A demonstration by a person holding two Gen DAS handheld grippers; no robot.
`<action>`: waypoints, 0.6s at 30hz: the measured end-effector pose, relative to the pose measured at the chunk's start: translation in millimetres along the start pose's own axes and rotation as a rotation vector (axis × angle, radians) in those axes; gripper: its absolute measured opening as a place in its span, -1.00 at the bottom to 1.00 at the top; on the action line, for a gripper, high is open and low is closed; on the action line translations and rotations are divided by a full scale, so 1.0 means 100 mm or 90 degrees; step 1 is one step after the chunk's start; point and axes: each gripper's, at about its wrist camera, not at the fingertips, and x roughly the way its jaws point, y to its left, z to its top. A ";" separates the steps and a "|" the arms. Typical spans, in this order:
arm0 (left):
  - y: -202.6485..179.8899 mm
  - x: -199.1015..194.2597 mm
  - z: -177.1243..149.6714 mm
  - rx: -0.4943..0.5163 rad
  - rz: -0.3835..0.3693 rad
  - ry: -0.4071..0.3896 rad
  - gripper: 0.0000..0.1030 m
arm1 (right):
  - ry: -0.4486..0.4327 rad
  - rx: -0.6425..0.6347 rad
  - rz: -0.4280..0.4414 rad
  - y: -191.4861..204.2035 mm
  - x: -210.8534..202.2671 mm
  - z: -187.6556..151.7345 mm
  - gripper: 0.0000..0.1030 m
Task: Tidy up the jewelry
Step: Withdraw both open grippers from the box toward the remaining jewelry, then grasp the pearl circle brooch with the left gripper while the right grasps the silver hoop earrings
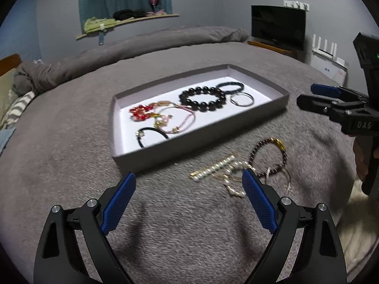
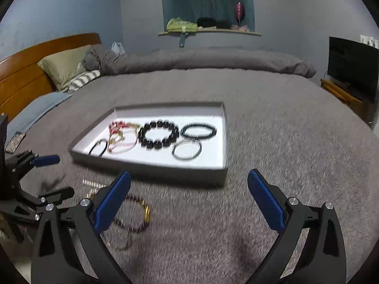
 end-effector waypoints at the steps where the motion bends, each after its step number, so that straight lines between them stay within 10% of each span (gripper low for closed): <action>1: -0.02 0.00 -0.02 0.003 -0.004 0.002 0.80 | 0.007 0.000 0.004 0.00 -0.01 -0.04 0.89; 18: -0.21 0.07 -0.13 0.038 -0.037 0.026 0.74 | 0.096 -0.093 0.086 0.42 -0.02 -0.52 0.65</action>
